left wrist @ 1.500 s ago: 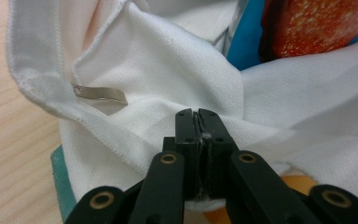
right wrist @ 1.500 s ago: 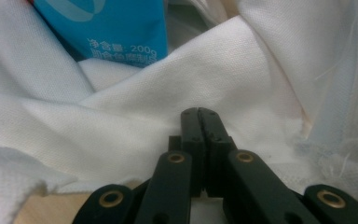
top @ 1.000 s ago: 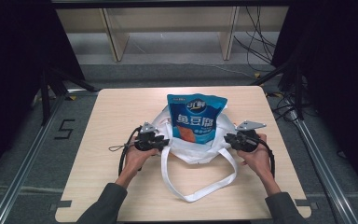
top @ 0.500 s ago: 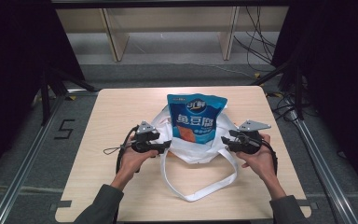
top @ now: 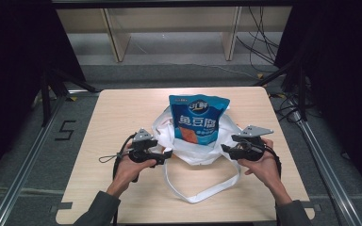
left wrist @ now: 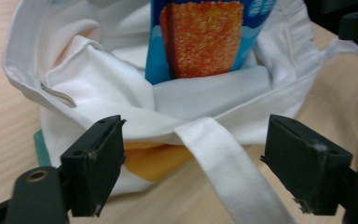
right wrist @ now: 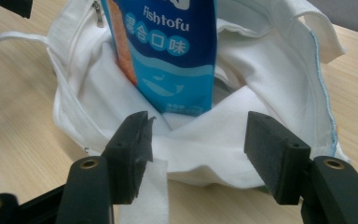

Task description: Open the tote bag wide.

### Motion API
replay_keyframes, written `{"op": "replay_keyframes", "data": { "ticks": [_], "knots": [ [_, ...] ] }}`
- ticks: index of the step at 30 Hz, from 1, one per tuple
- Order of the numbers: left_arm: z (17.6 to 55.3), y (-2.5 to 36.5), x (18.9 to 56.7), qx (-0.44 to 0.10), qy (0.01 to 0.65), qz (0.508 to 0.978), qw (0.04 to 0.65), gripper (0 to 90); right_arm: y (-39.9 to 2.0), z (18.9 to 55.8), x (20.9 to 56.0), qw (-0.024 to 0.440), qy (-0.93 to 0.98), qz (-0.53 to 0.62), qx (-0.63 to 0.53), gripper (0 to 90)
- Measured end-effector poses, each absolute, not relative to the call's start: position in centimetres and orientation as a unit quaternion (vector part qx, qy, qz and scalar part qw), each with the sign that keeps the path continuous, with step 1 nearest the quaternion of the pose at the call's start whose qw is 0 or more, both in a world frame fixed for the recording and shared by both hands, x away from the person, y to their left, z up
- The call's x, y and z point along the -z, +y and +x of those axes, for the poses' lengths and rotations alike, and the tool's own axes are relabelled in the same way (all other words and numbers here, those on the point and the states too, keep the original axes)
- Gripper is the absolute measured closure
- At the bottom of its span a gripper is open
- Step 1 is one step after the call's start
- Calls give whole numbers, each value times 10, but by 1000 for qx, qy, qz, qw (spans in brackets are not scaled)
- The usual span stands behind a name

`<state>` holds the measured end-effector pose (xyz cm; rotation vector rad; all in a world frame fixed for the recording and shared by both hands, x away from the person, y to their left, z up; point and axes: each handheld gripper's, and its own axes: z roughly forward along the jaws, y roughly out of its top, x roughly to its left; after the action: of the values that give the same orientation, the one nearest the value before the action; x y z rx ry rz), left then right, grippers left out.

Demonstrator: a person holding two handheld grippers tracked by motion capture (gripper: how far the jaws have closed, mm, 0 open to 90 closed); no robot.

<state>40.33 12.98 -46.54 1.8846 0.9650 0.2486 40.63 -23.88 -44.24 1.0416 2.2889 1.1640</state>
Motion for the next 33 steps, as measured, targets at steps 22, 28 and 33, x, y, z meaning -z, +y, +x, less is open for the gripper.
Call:
{"op": "replay_keyframes", "data": {
  "ticks": [22, 28, 33],
  "knots": [
    [330, 163, 484, -140, 390, 774, 478, 153, -255, 342, 450, 184, 815, 365, -411, 364],
    [317, 160, 488, -141, 379, 782, 475, 154, -261, 328, 461, 179, 821, 358, -406, 350],
    [307, 158, 490, -139, 372, 786, 473, 154, -264, 319, 465, 181, 824, 362, -397, 337]
  ]
}}
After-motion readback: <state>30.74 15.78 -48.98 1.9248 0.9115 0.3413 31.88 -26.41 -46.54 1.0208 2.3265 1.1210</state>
